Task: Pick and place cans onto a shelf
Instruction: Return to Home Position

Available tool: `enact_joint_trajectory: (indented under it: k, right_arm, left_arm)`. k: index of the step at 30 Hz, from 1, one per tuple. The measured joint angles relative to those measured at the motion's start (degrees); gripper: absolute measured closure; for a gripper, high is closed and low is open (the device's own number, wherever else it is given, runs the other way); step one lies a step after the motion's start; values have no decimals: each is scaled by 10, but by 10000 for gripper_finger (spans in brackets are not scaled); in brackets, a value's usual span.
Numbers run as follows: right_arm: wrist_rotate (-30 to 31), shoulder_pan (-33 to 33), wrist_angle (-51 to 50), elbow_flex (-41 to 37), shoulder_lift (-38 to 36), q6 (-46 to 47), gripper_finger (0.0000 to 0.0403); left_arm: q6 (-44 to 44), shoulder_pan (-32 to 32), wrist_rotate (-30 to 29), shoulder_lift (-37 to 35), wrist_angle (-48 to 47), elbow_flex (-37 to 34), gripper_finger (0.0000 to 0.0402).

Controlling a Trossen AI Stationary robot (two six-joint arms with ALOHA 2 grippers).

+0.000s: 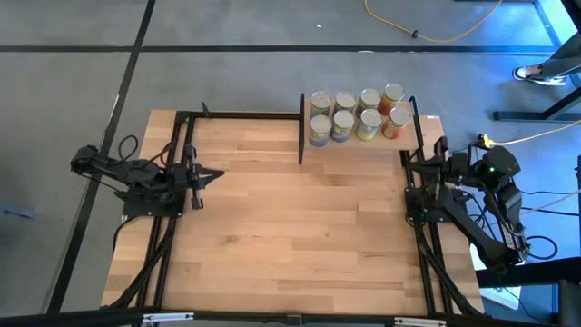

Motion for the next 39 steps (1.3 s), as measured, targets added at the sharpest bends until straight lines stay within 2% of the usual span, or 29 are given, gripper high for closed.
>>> enact_joint_trajectory:
  k: [3,6,9,15,21,33,39]
  right_arm:
    - [14,0,19,-3,0,20,398]
    - [17,0,138,-19,1,80,397]
    - [16,0,246,-47,0,86,397]
    - [17,0,320,-152,1,97,397]
    - [16,15,438,-251,1,130,397]
    - [-20,99,449,-343,1,61,397]
    - [-47,159,449,-375,0,60,397]
  left_arm:
    - [0,0,1,0,16,-5,402]
    - [3,0,3,0,29,-10,402]
    - [2,0,3,0,30,-10,402]
    - [0,0,4,0,32,-10,402]
    - [0,0,4,2,32,-10,402]
    - [-9,14,1,4,22,-13,402]
    - [-55,38,5,6,33,-53,402]
